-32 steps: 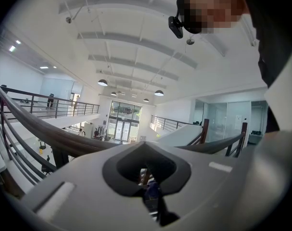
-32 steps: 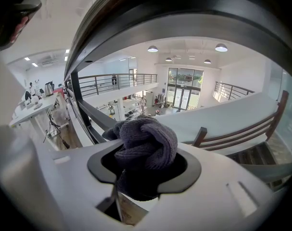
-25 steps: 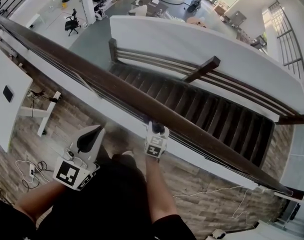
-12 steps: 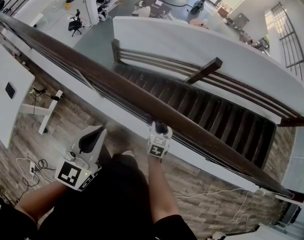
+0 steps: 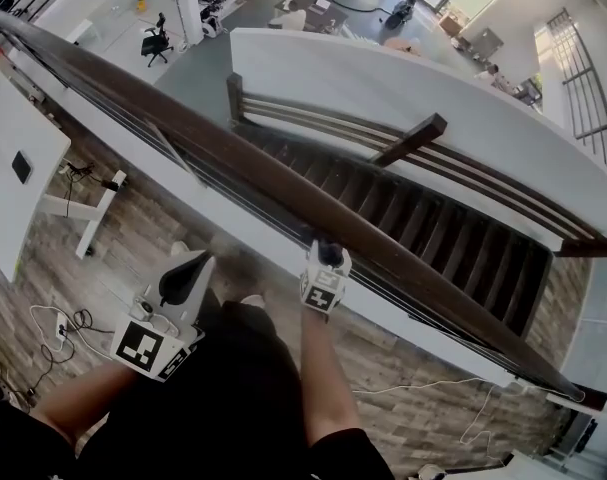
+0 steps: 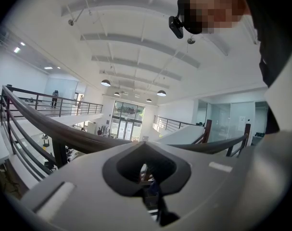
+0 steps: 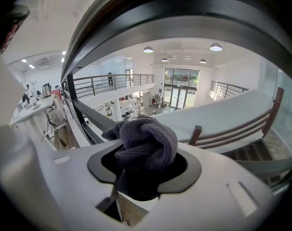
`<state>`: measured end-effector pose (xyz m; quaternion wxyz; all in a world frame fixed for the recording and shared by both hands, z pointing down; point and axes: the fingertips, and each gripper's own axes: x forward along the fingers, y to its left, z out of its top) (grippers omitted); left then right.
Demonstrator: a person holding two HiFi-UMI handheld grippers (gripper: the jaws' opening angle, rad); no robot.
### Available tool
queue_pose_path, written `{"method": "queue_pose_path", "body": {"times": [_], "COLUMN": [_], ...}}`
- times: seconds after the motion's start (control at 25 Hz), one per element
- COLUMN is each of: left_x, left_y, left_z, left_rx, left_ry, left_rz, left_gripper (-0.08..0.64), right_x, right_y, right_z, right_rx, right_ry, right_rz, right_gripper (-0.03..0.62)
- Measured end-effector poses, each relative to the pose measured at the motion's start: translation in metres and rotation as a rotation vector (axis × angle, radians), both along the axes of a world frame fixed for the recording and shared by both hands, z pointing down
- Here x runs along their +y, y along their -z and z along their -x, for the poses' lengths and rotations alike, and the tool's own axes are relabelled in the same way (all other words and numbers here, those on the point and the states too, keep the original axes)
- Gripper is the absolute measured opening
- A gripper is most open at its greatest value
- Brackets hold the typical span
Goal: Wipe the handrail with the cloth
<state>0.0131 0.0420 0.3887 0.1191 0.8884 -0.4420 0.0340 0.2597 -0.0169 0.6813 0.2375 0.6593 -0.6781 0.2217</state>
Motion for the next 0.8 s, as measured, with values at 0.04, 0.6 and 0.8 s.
{"method": "queue_pose_path", "body": {"times": [0.04, 0.6, 0.8], "left_x": [0.002, 0.015, 0.02], "left_y": [0.0, -0.003, -0.003], "left_z": [-0.001, -0.019, -0.026], "left_rx": [0.001, 0.017, 0.007], "left_ry": [0.001, -0.022, -0.046], "left_rz": [0.003, 0.008, 0.013], "left_gripper": [0.0, 0.0, 0.0], "right_x": [0.002, 0.023, 0.036], "right_y": [0.0, 0.0, -0.002], "right_z": [-0.003, -0.042, -0.056], "right_rx": [0.0, 0.008, 0.006], "right_ry": [-0.003, -0.067, -0.097], "right_rz": [0.001, 0.005, 0.007], "right_gripper": [0.187, 0.187, 0.187]}}
